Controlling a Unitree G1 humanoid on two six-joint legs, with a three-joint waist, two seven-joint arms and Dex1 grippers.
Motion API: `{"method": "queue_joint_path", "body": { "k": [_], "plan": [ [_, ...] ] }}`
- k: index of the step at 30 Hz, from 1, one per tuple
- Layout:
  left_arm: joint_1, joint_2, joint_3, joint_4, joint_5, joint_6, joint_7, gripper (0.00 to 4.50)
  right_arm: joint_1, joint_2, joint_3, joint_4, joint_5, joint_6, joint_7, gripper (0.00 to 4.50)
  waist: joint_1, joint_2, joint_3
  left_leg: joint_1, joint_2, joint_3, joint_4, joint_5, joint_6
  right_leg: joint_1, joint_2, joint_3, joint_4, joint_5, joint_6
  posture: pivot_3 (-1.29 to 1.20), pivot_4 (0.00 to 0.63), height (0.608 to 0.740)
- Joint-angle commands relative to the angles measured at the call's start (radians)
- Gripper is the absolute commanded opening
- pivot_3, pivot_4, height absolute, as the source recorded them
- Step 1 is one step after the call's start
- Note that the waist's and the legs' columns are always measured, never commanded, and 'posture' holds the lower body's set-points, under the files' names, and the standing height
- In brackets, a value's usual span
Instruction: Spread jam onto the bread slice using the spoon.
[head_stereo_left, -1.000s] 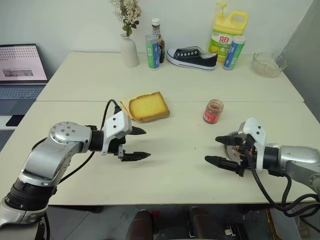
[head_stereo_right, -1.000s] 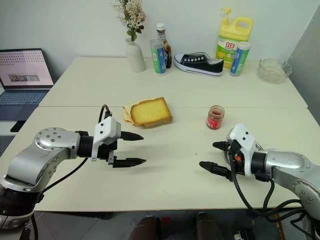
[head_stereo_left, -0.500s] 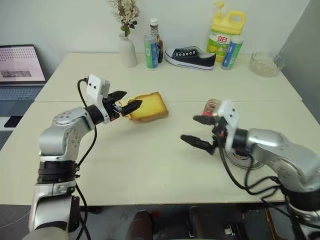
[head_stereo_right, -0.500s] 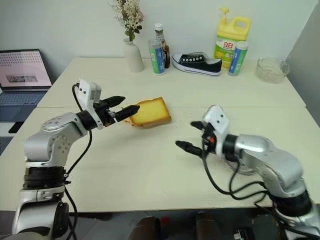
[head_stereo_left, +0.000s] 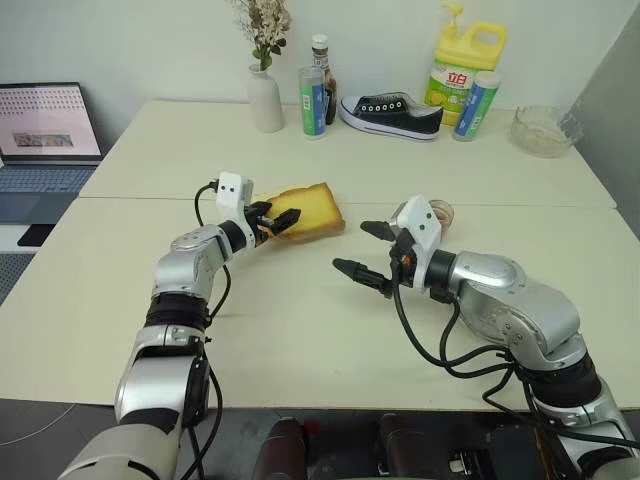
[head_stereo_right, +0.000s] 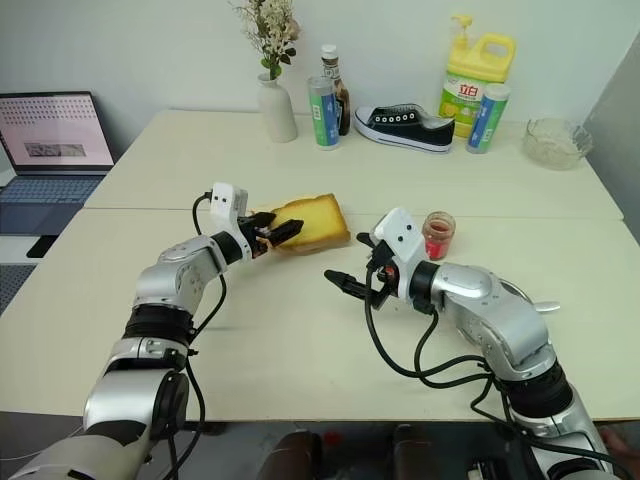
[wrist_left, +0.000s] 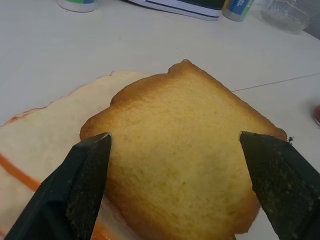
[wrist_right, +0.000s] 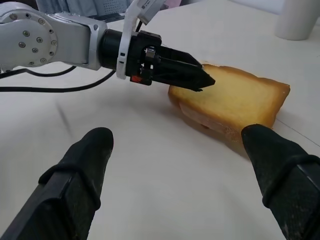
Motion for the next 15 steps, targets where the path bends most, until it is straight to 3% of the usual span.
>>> {"method": "queue_joint_path", "body": {
  "k": [1,7,15],
  "plan": [
    [-0.045,-0.003,-0.019,0.101,0.048,-0.068,-0.016,4.24,0.001,0.003,-0.03,-0.041,-0.003,-0.007,0.004,4.47,-0.001,0.0,0.0,0.0,0.0,0.0,0.0,0.0,0.0,0.0,0.0,0.0,0.0,0.0,0.0,0.0,0.15,0.74],
    [-0.074,-0.006,-0.047,0.199,0.112,-0.124,-0.029,4.24,0.011,-0.002,-0.04,-0.062,-0.003,0.006,-0.005,4.47,0.0,0.0,0.0,0.0,0.0,0.0,0.001,0.0,0.0,0.0,0.0,0.0,0.002,0.0,0.0,0.0,0.15,0.74],
    [-0.098,-0.007,0.011,0.187,0.076,-0.11,-0.038,4.24,0.022,-0.005,-0.06,-0.088,-0.004,0.027,-0.017,4.47,-0.001,0.0,0.0,0.002,-0.001,0.0,0.002,0.0,0.0,0.0,0.0,0.0,0.008,0.0,0.0,0.0,0.15,0.74]
  ]
}}
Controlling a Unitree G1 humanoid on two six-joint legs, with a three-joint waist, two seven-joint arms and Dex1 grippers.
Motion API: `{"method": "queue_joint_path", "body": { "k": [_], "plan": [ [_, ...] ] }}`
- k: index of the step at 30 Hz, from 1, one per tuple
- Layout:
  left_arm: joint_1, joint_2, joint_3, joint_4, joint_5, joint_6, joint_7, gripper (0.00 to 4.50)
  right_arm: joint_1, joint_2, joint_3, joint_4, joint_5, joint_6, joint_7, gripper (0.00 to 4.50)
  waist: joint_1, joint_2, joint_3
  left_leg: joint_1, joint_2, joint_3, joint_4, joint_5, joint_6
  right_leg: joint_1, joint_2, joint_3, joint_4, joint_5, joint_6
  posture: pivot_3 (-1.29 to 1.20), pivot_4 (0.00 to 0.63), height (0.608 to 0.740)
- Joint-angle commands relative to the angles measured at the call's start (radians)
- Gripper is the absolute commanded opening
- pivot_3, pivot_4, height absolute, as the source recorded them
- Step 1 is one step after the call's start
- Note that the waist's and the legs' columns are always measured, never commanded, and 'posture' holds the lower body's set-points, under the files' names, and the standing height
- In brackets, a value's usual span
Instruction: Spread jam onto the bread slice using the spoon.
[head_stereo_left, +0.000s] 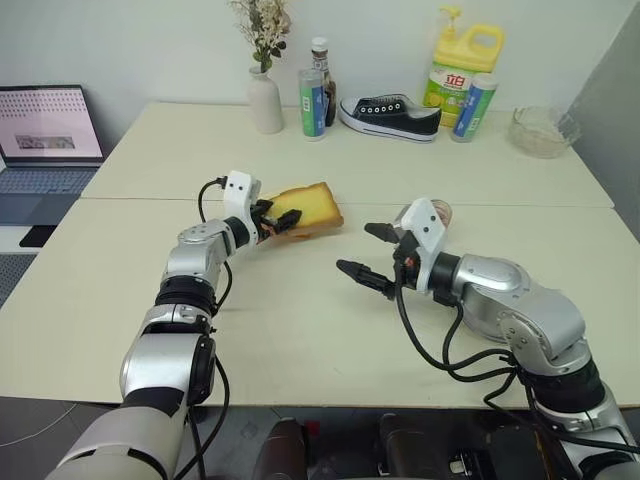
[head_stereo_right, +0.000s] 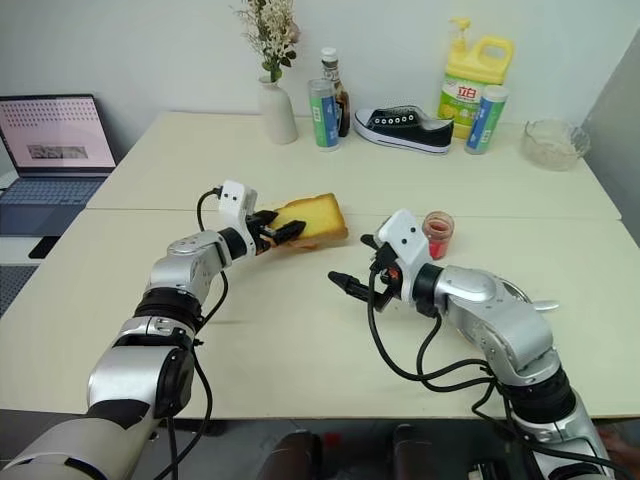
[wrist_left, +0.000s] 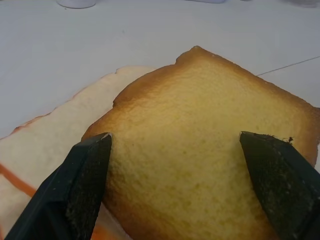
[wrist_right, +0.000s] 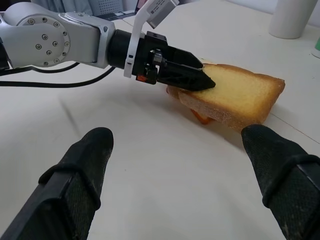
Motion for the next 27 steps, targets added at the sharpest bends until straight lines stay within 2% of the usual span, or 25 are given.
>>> {"method": "queue_joint_path", "body": {
  "k": [1,8,9,14,27],
  "plan": [
    [-0.017,0.001,0.027,-0.014,-0.018,0.017,-0.003,4.24,-0.001,-0.005,-0.032,-0.049,-0.004,0.001,-0.007,4.47,0.0,0.0,0.0,0.0,0.0,0.0,0.0,0.0,0.0,0.0,0.0,0.0,0.0,0.0,0.0,0.0,0.15,0.74],
    [-0.048,0.011,0.122,-0.058,-0.107,0.077,0.008,4.24,0.001,-0.007,-0.039,-0.052,-0.004,0.007,-0.006,4.47,-0.006,0.0,0.0,0.0,0.0,0.0,0.0,0.0,0.0,0.0,0.0,0.0,0.0,0.0,0.0,0.0,0.15,0.74],
    [-0.041,0.014,0.122,-0.072,-0.109,0.083,-0.003,4.37,0.001,-0.006,-0.038,-0.053,-0.003,0.008,-0.006,4.49,-0.006,0.0,0.0,0.0,0.0,0.0,0.0,0.0,0.0,0.0,0.0,0.0,0.0,0.0,0.0,0.0,0.15,0.74],
    [-0.011,0.029,0.101,-0.115,-0.087,0.114,-0.01,4.37,0.0,0.0,-0.038,-0.054,-0.001,0.01,-0.009,4.49,-0.007,0.0,0.0,0.0,0.0,0.0,-0.001,0.0,0.0,0.0,0.0,0.0,0.0,0.0,0.0,0.0,0.15,0.74],
    [-0.032,0.0,0.068,0.006,-0.034,0.113,-0.014,4.37,0.016,0.003,-0.043,-0.075,0.002,0.019,-0.025,4.49,-0.007,0.0,0.0,0.0,0.0,0.0,-0.001,0.0,0.0,0.0,0.0,0.0,-0.001,0.0,0.0,0.0,0.15,0.74]
  ]
}}
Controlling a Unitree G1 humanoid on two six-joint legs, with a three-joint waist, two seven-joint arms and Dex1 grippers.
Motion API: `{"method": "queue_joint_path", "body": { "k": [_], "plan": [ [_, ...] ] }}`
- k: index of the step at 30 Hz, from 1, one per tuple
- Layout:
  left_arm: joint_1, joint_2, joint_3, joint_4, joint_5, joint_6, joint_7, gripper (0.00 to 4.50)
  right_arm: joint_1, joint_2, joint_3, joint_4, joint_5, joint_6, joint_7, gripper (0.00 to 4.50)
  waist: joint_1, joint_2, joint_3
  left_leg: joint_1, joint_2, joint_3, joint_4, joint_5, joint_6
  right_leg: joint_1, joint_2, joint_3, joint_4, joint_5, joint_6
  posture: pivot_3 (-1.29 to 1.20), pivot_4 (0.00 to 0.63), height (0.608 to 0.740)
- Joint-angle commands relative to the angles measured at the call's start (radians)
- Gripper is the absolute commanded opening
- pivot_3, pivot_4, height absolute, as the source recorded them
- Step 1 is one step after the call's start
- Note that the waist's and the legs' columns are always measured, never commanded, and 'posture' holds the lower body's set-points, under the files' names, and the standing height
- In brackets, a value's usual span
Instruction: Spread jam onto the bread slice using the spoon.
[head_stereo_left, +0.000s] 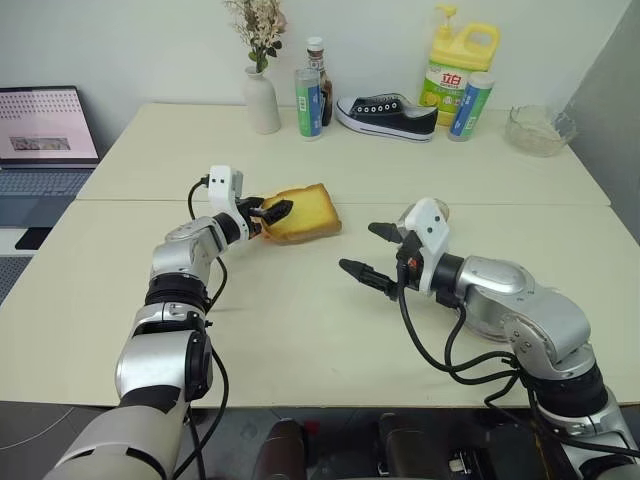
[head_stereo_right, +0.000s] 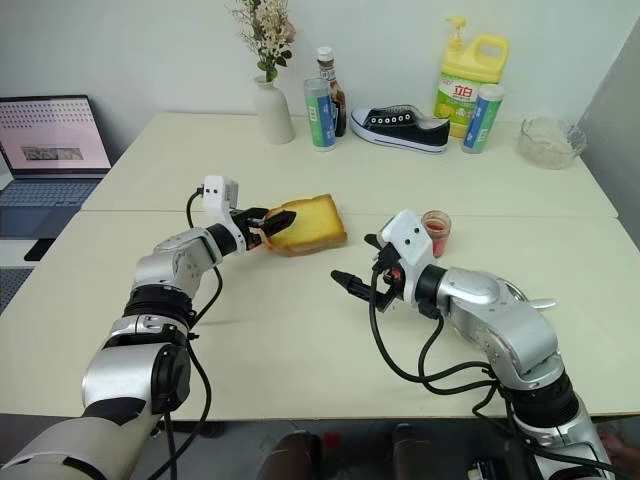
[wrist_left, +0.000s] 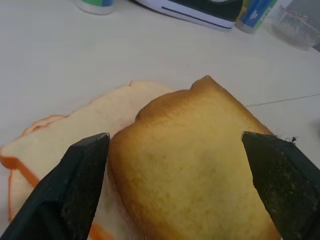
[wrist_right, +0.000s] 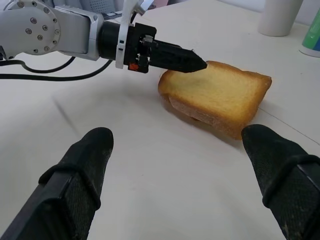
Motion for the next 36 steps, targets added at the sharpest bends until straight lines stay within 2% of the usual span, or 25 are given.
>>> {"method": "queue_joint_path", "body": {
  "k": [1,3,6,13,19,27,32,36],
  "plan": [
    [-0.026,-0.013,-0.032,0.031,0.025,-0.01,-0.021,4.37,-0.003,0.004,-0.034,-0.049,0.005,0.003,-0.009,4.49,0.001,0.0,0.0,0.0,0.0,0.0,0.0,0.0,0.0,0.0,0.0,0.0,0.0,0.0,0.0,0.0,0.15,0.74],
    [-0.034,-0.019,-0.045,0.047,0.038,-0.016,-0.026,4.37,-0.007,0.008,-0.04,-0.051,0.011,0.009,-0.012,4.49,0.002,0.0,0.0,0.0,0.0,0.0,0.0,0.0,0.0,0.0,0.0,0.0,0.0,0.0,0.0,0.0,0.15,0.74],
    [-0.039,-0.021,-0.068,0.065,0.063,-0.034,-0.036,3.86,-0.012,0.008,-0.047,-0.048,0.011,0.014,-0.013,4.5,0.003,0.0,0.0,0.0,0.0,0.0,0.0,0.0,0.0,0.0,0.0,0.0,0.0,0.0,0.0,0.0,0.15,0.74],
    [-0.027,-0.015,-0.072,0.068,0.077,-0.072,-0.047,1.7,-0.006,0.007,-0.052,-0.054,0.011,0.022,-0.014,4.5,0.004,0.0,0.0,0.0,0.0,0.0,0.0,0.0,0.0,0.0,0.0,0.0,-0.001,0.0,0.0,0.0,0.15,0.74],
    [-0.028,-0.008,-0.061,0.044,0.063,-0.084,-0.055,0.11,-0.009,0.005,-0.053,-0.046,0.009,0.021,-0.01,4.5,0.003,0.0,0.0,0.0,0.0,0.0,0.0,0.0,0.0,0.0,0.0,0.0,-0.001,0.0,0.0,0.0,0.15,0.74],
    [-0.003,0.02,-0.022,-0.142,-0.027,0.002,-0.134,0.02,-0.01,0.006,-0.058,-0.041,0.005,0.015,-0.009,4.5,0.0,0.0,0.0,-0.001,0.0,0.0,-0.001,0.0,0.0,0.0,0.0,0.0,-0.001,0.0,0.0,0.0,0.15,0.74],
    [0.019,0.057,0.028,-0.366,-0.18,0.211,-0.218,0.02,-0.017,-0.011,-0.099,-0.052,0.027,0.028,-0.002,4.5,-0.002,0.0,0.0,-0.001,0.001,0.0,-0.001,0.0,0.0,-0.001,0.0,0.0,-0.001,0.0,0.0,0.0,0.15,0.74],
    [0.095,0.139,-0.054,-0.577,-0.244,0.366,-0.366,0.02,-0.004,-0.098,-0.204,-0.11,0.116,0.094,0.052,4.5,-0.002,0.0,0.0,-0.001,0.001,0.001,-0.002,0.0,0.0,-0.001,0.0,0.001,-0.002,0.0,0.0,0.0,0.15,0.74]
  ]
}}
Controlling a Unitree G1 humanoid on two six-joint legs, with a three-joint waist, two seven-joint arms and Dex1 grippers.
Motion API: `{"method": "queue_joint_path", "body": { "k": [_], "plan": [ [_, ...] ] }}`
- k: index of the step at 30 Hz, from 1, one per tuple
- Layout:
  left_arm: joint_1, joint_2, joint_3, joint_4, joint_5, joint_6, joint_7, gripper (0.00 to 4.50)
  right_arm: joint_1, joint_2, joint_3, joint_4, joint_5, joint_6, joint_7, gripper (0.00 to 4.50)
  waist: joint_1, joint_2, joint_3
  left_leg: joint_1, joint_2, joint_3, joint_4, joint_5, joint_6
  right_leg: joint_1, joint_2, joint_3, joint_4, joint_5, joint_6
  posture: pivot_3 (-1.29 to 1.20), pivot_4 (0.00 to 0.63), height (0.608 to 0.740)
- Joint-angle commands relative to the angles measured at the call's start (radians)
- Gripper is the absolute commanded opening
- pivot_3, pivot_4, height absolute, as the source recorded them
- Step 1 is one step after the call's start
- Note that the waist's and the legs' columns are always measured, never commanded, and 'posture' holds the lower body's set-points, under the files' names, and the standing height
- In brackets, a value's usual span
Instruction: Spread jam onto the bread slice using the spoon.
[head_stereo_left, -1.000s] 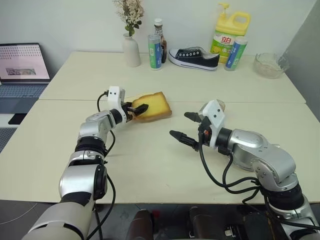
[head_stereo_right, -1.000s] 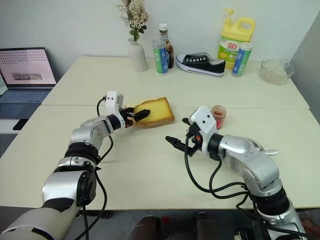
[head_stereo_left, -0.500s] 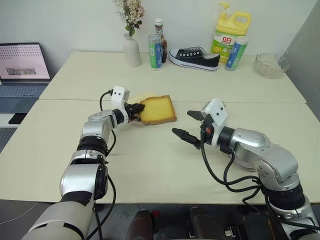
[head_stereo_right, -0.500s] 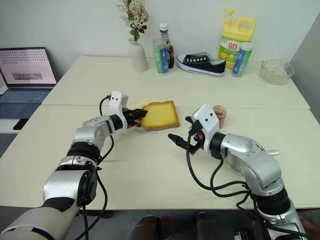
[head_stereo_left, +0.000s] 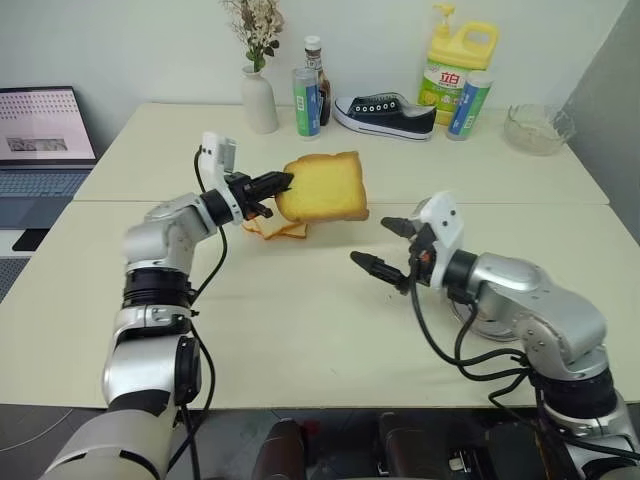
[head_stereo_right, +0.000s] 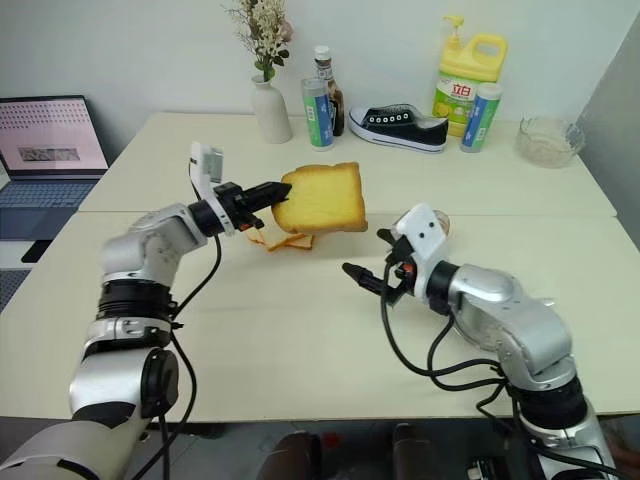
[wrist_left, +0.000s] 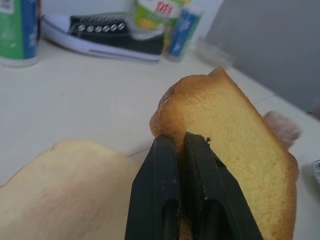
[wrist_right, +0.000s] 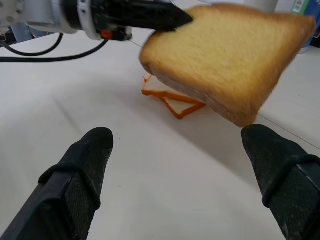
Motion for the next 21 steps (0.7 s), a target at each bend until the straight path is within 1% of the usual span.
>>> {"method": "queue_joint_path", "body": {
  "k": [1,5,8,11,14,16,21],
  "plan": [
    [0.052,0.064,-0.07,-0.173,-0.05,0.097,-0.119,0.02,0.005,-0.081,-0.117,-0.102,0.106,0.062,0.06,4.5,0.001,0.0,0.0,0.0,0.0,0.0,0.0,0.0,0.0,0.0,0.0,0.0,0.0,0.0,0.0,0.0,0.15,0.74],
    [0.12,0.137,-0.19,-0.27,-0.007,0.069,-0.23,0.02,0.118,-0.249,-0.248,-0.232,0.304,0.181,0.168,4.5,0.007,0.0,0.0,0.0,0.0,-0.001,-0.001,0.0,0.0,0.001,0.0,-0.001,-0.002,0.0,0.0,0.0,0.15,0.74],
    [0.138,0.145,-0.254,-0.291,0.025,0.023,-0.269,0.02,0.19,-0.329,-0.342,-0.294,0.435,0.229,0.183,4.5,0.006,0.0,0.0,0.0,0.0,-0.001,-0.001,0.0,0.0,0.001,0.0,-0.001,-0.004,0.0,0.0,0.0,0.15,0.74],
    [0.131,0.122,-0.322,-0.284,0.059,-0.031,-0.305,0.02,0.222,-0.358,-0.389,-0.322,0.543,0.25,0.147,4.5,0.005,0.0,0.0,-0.001,0.001,0.0,0.0,0.0,0.0,0.002,0.001,0.0,-0.006,0.0,0.0,0.0,0.15,0.74],
    [0.103,0.09,-0.387,-0.235,0.118,-0.119,-0.325,0.02,0.237,-0.369,-0.391,-0.331,0.597,0.248,0.098,4.5,0.005,0.0,0.0,0.0,0.001,0.001,0.0,0.0,0.0,0.002,0.001,0.001,-0.006,-0.001,0.0,0.0,0.15,0.74],
    [0.079,0.064,-0.399,-0.188,0.141,-0.155,-0.323,0.02,0.245,-0.374,-0.384,-0.335,0.612,0.24,0.066,4.5,0.006,0.0,0.0,-0.001,0.0,0.001,0.0,0.0,0.0,0.002,0.001,0.001,-0.006,-0.001,0.0,0.0,0.15,0.74],
    [0.033,-0.046,-0.393,-0.047,0.182,-0.244,-0.25,0.02,0.297,-0.358,-0.373,-0.348,0.61,0.207,-0.027,4.5,0.006,0.0,0.0,-0.002,0.0,0.001,0.0,0.0,0.001,0.001,0.001,0.0,-0.007,-0.001,0.001,0.0,0.15,0.74]
  ]
}}
